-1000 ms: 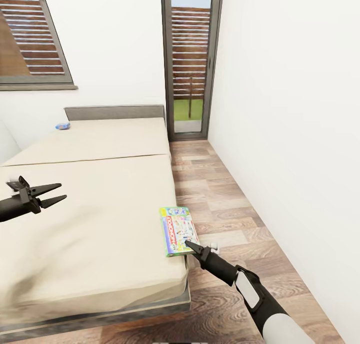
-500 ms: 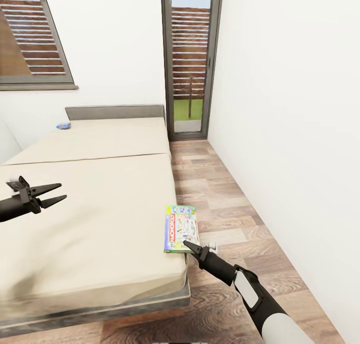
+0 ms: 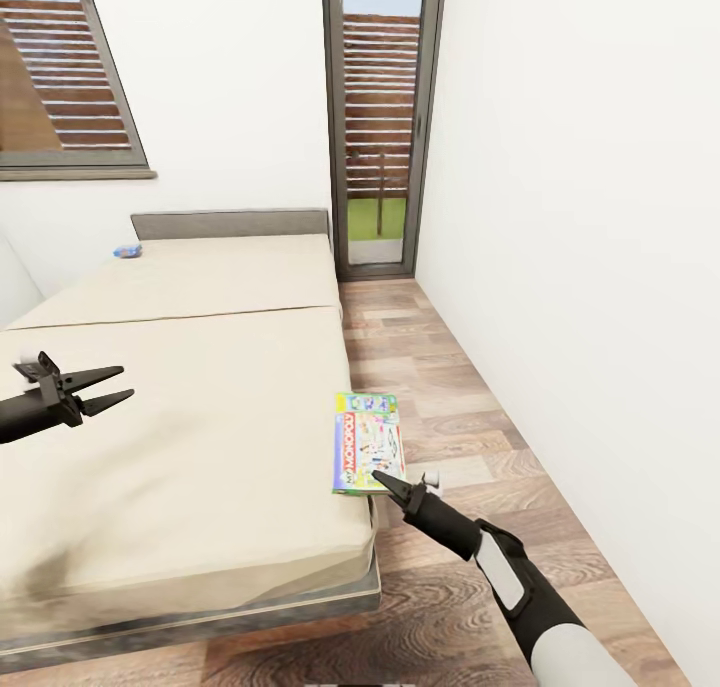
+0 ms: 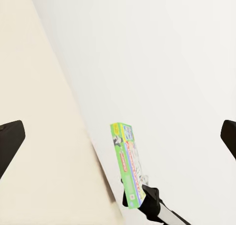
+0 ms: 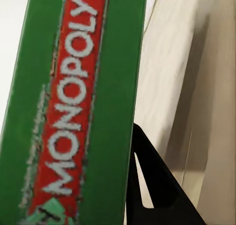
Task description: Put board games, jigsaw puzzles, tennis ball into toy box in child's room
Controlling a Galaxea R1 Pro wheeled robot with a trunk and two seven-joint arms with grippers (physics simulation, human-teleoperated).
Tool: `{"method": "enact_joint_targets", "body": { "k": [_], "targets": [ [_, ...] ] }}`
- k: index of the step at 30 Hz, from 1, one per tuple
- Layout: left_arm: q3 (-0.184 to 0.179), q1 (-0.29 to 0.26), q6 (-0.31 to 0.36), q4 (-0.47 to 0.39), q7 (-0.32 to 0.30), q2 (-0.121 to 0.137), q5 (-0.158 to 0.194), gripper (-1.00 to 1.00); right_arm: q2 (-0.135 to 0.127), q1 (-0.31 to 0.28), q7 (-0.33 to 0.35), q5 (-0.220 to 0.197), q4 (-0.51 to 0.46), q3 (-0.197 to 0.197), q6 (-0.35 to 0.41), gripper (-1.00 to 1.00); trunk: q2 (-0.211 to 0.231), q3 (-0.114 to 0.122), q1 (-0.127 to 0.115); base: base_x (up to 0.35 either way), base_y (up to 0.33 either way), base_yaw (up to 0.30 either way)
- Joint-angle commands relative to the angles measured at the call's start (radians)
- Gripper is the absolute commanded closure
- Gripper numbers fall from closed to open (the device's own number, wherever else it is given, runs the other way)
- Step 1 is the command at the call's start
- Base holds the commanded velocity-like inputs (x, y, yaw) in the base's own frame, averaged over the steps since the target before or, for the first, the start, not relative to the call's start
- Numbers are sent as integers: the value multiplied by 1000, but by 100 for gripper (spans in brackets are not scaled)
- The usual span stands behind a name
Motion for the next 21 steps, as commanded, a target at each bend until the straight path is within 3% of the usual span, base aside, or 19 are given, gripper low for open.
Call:
{"method": "enact_joint_targets", "body": {
  "k": [1, 9, 17, 21],
  "targets": [
    [0, -1, 5, 0, -3, 0, 0, -100, 0, 0, 3, -7, 0, 1, 8, 100, 0, -1, 0, 0, 0, 0],
    [0, -1, 5, 0, -3, 0, 0, -100, -11, 3, 47, -8, -3, -2, 8, 100, 0, -1, 0, 0, 0, 0],
    [0, 0, 5, 0, -3, -1, -4, -100, -47, 6, 58, -18, -5, -7, 8, 100, 0, -1, 0, 0, 0, 0],
    [0, -1, 5, 0, -3, -1, -6, -100, -68, 8, 59, -19, -4, -48, 8, 100, 0, -1, 0, 0, 0, 0]
  ]
}}
